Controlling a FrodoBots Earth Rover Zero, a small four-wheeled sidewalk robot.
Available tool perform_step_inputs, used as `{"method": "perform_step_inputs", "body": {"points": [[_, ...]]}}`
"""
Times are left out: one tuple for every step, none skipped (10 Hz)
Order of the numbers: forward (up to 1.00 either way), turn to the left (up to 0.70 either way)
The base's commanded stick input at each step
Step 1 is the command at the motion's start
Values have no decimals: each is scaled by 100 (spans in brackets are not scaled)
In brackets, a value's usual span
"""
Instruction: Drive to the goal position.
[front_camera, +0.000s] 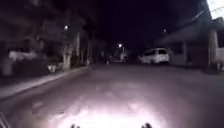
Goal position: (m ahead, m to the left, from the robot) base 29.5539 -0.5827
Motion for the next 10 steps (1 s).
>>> {"method": "perform_step_inputs", "body": {"points": [[85, 0], [85, 0], [85, 0], [85, 0], [85, 0], [85, 0], [85, 0], [85, 0], [85, 0], [85, 0]]}}
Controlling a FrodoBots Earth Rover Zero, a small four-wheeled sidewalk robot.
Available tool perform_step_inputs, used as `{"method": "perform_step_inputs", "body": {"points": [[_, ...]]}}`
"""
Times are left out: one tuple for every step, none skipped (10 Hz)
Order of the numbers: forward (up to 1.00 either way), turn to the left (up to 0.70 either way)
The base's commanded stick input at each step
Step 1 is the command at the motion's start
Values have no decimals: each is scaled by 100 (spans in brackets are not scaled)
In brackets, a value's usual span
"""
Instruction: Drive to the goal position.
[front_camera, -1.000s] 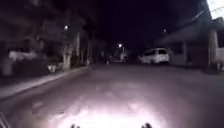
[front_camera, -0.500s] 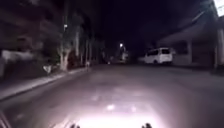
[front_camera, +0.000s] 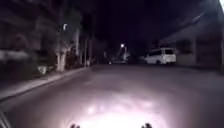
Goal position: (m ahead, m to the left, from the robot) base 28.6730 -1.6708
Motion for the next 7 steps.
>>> {"method": "perform_step_inputs", "body": {"points": [[85, 0], [85, 0], [85, 0], [85, 0], [85, 0], [85, 0], [85, 0]]}}
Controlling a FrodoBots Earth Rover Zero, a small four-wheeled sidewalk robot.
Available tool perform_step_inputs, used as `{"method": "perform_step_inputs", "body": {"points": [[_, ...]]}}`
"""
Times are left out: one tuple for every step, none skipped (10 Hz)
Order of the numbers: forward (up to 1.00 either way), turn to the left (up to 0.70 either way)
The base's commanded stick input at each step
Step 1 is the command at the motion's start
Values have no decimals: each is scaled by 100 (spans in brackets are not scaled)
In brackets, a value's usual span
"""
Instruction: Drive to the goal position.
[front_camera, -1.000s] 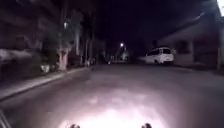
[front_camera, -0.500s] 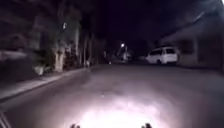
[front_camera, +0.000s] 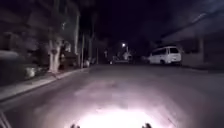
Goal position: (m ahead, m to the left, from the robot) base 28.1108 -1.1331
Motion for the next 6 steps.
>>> {"method": "perform_step_inputs", "body": {"points": [[85, 0], [85, 0], [85, 0], [85, 0], [85, 0], [85, 0]]}}
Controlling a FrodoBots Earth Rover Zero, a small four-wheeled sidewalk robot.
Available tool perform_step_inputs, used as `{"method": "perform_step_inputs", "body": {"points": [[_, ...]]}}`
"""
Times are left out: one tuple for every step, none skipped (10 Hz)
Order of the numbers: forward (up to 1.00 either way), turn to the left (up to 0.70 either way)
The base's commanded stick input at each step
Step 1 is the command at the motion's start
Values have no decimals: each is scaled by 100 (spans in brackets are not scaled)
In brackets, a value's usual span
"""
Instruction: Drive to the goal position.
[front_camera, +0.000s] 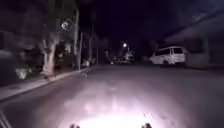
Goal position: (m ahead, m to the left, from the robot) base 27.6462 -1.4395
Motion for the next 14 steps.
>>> {"method": "perform_step_inputs", "body": {"points": [[85, 0], [85, 0], [85, 0], [85, 0], [85, -2], [85, -18], [85, -34], [85, -34], [85, -15], [85, 0], [85, 0], [85, 0], [85, 0], [85, 0]]}}
